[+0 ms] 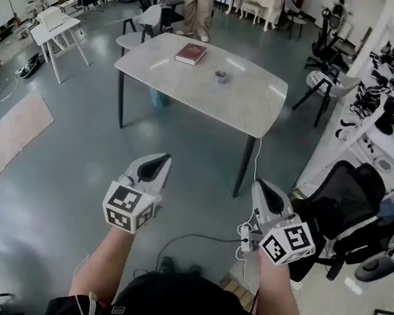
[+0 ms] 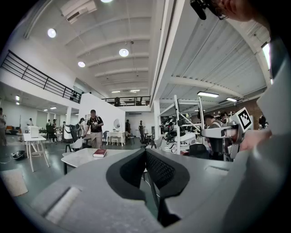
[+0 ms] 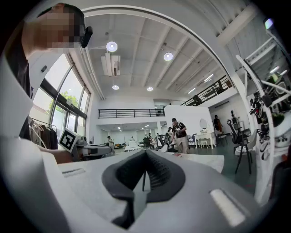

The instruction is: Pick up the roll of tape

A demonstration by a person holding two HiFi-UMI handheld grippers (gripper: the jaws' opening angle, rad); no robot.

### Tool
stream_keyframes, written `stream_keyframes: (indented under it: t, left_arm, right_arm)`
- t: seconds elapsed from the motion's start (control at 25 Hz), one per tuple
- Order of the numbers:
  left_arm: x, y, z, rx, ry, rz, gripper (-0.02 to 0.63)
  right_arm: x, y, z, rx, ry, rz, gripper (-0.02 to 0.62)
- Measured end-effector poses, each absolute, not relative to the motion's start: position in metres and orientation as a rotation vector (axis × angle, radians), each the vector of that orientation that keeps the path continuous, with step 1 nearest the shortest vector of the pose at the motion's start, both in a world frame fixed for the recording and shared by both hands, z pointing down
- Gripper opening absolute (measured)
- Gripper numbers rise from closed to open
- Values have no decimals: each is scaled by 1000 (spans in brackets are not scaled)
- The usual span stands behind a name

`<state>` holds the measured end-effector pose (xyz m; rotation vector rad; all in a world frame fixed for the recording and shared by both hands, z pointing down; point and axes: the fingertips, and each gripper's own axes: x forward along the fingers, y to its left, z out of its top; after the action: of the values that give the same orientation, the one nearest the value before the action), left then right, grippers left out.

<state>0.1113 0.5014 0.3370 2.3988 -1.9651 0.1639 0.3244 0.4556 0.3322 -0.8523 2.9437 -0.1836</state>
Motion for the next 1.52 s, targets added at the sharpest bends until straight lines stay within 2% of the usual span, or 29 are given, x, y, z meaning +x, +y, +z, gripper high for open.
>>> stream_keyframes:
  t: [0.8, 1.16, 1.52]
  left_arm:
    - [155, 493, 350, 2340, -1994, 170, 8]
    - [134, 470, 354, 2336, -1988, 150, 8]
    - [87, 385, 361, 2370, -1948, 104, 8]
  right_arm:
    - [375, 437, 345, -813, 2924, -304, 2]
    - [351, 419, 351, -792, 2973, -308, 3]
    - [298, 343, 353, -816, 3013, -259, 3]
